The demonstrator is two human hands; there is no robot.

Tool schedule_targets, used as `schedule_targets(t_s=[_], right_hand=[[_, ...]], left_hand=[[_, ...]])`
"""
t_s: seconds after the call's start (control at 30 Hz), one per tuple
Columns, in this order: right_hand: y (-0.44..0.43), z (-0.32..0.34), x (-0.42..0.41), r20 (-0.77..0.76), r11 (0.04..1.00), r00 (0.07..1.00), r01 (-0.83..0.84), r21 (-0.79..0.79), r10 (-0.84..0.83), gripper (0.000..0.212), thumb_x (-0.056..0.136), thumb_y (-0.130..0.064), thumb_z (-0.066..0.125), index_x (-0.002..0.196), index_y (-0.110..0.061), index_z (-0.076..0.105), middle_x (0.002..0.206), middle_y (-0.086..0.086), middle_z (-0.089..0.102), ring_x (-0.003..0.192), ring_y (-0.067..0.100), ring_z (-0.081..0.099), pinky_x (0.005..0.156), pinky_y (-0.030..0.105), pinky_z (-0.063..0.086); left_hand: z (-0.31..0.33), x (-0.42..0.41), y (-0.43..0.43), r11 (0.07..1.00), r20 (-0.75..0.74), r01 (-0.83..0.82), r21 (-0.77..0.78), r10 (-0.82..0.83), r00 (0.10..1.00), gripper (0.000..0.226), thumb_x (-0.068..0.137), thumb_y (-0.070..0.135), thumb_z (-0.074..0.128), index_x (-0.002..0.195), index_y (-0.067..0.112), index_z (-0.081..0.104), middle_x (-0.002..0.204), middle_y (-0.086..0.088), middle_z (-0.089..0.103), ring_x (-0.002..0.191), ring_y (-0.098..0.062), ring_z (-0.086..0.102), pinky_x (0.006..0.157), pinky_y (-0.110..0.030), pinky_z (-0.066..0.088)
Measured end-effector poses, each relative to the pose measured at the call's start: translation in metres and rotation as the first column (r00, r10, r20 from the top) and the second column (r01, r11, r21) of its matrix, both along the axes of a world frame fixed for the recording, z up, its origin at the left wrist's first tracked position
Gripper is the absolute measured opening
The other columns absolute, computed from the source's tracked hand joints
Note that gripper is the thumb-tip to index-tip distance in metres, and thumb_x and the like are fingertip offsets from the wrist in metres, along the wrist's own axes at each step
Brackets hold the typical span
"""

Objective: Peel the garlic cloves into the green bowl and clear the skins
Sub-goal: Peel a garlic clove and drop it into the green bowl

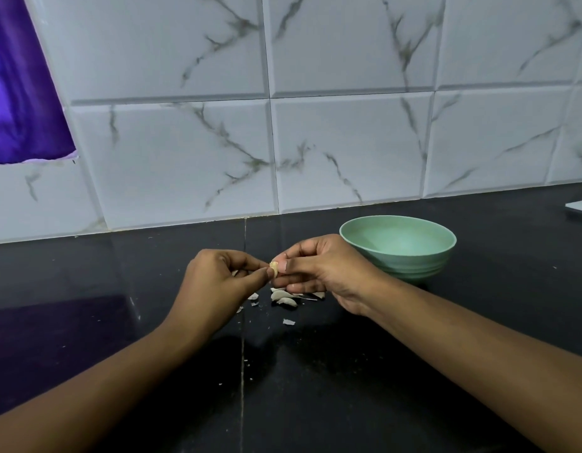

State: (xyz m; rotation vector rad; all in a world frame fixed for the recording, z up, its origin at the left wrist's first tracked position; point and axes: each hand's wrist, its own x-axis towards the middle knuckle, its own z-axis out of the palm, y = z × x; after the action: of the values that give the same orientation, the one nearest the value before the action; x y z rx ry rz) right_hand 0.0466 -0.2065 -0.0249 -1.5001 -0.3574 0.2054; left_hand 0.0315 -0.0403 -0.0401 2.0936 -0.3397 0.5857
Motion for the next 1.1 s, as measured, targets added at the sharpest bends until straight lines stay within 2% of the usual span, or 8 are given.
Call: schedule_targets(t_s=[0.1, 0.27, 0.37, 0.47, 0.6, 0.8, 0.97, 1.1], right_hand=[[-0.001, 0.000, 0.000, 0.011, 1.000, 1.000, 0.000, -0.009, 0.000, 0.005, 0.084, 0.005, 0.063, 0.085, 0.001, 0.065, 0.065, 0.004, 0.069, 0.057, 0.008, 0.068, 0.054, 0.015, 0.054], [0.002, -0.002, -0.001, 0.052, 0.998, 0.998, 0.038, -0.049, -0.035, 0.008, 0.084, 0.005, 0.063, 0.082, -0.003, 0.064, 0.062, 0.003, 0.067, 0.054, 0.008, 0.067, 0.052, 0.016, 0.054], [0.004, -0.004, -0.001, 0.086, 0.995, 0.995, 0.061, -0.078, -0.054, 0.009, 0.083, 0.003, 0.065, 0.079, -0.005, 0.063, 0.062, 0.003, 0.067, 0.054, 0.008, 0.066, 0.053, 0.018, 0.053], [0.004, -0.004, 0.000, 0.058, 0.998, 0.997, 0.059, -0.031, -0.057, 0.009, 0.084, 0.004, 0.063, 0.079, -0.004, 0.063, 0.062, 0.004, 0.066, 0.054, 0.008, 0.066, 0.053, 0.017, 0.053], [0.002, -0.003, 0.001, 0.058, 0.998, 0.997, 0.054, 0.024, -0.055, 0.009, 0.083, 0.006, 0.064, 0.078, -0.002, 0.063, 0.059, 0.001, 0.067, 0.054, 0.008, 0.067, 0.053, 0.017, 0.054], [0.001, -0.004, 0.002, 0.099, 0.999, 0.994, 0.048, 0.021, -0.050, 0.009, 0.081, 0.005, 0.066, 0.077, -0.002, 0.064, 0.059, 0.000, 0.068, 0.055, 0.009, 0.067, 0.052, 0.016, 0.054], [0.000, -0.005, 0.003, 0.118, 0.999, 0.992, 0.039, 0.019, -0.041, 0.007, 0.080, 0.005, 0.067, 0.079, -0.001, 0.064, 0.064, 0.003, 0.070, 0.058, 0.011, 0.068, 0.055, 0.018, 0.056], [0.000, -0.006, 0.005, 0.120, 1.000, 0.992, 0.028, -0.005, -0.027, 0.007, 0.080, 0.006, 0.067, 0.081, 0.000, 0.063, 0.068, 0.006, 0.069, 0.059, 0.012, 0.068, 0.057, 0.020, 0.057]], left_hand=[[0.000, 0.001, 0.001, 0.998, -0.042, 0.021, -0.067, -0.024, 0.999, 0.008, 0.077, 0.022, 0.077, 0.069, 0.021, 0.076, 0.050, -0.007, 0.045, 0.043, -0.007, 0.031, 0.043, -0.019, 0.027], [-0.005, 0.005, 0.001, 0.982, -0.136, 0.048, -0.182, -0.074, 0.988, 0.009, 0.077, 0.021, 0.077, 0.069, 0.018, 0.076, 0.045, 0.001, 0.044, 0.037, -0.005, 0.029, 0.043, -0.019, 0.024], [-0.005, 0.004, -0.001, 0.992, -0.111, 0.022, -0.123, -0.035, 0.993, 0.009, 0.078, 0.023, 0.077, 0.070, 0.019, 0.076, 0.043, 0.005, 0.041, 0.037, -0.004, 0.028, 0.041, -0.019, 0.025], [-0.001, -0.001, -0.002, 0.995, 0.030, -0.078, 0.060, 0.076, 0.997, 0.009, 0.077, 0.029, 0.077, 0.069, 0.024, 0.075, 0.040, 0.006, 0.035, 0.040, -0.007, 0.030, 0.041, -0.016, 0.025], [0.002, -0.007, -0.003, 0.970, 0.154, -0.144, 0.196, 0.114, 0.982, 0.010, 0.077, 0.025, 0.075, 0.067, 0.028, 0.073, 0.041, 0.011, 0.043, 0.042, -0.006, 0.040, 0.045, -0.017, 0.031], [0.000, -0.007, -0.002, 0.978, 0.159, -0.092, 0.189, 0.062, 0.985, 0.011, 0.079, 0.024, 0.074, 0.069, 0.030, 0.072, 0.039, 0.006, 0.035, 0.041, -0.008, 0.034, 0.044, -0.019, 0.027], [0.003, -0.006, -0.003, 0.988, 0.100, -0.052, 0.146, 0.038, 0.994, 0.008, 0.081, 0.022, 0.073, 0.073, 0.023, 0.076, 0.035, 0.008, 0.038, 0.039, -0.005, 0.036, 0.043, -0.014, 0.028], [0.001, -0.003, -0.001, 0.992, 0.064, -0.032, 0.122, 0.024, 0.998, 0.013, 0.081, 0.023, 0.074, 0.068, 0.024, 0.074, 0.037, 0.007, 0.034, 0.040, -0.006, 0.032, 0.043, -0.016, 0.026]])
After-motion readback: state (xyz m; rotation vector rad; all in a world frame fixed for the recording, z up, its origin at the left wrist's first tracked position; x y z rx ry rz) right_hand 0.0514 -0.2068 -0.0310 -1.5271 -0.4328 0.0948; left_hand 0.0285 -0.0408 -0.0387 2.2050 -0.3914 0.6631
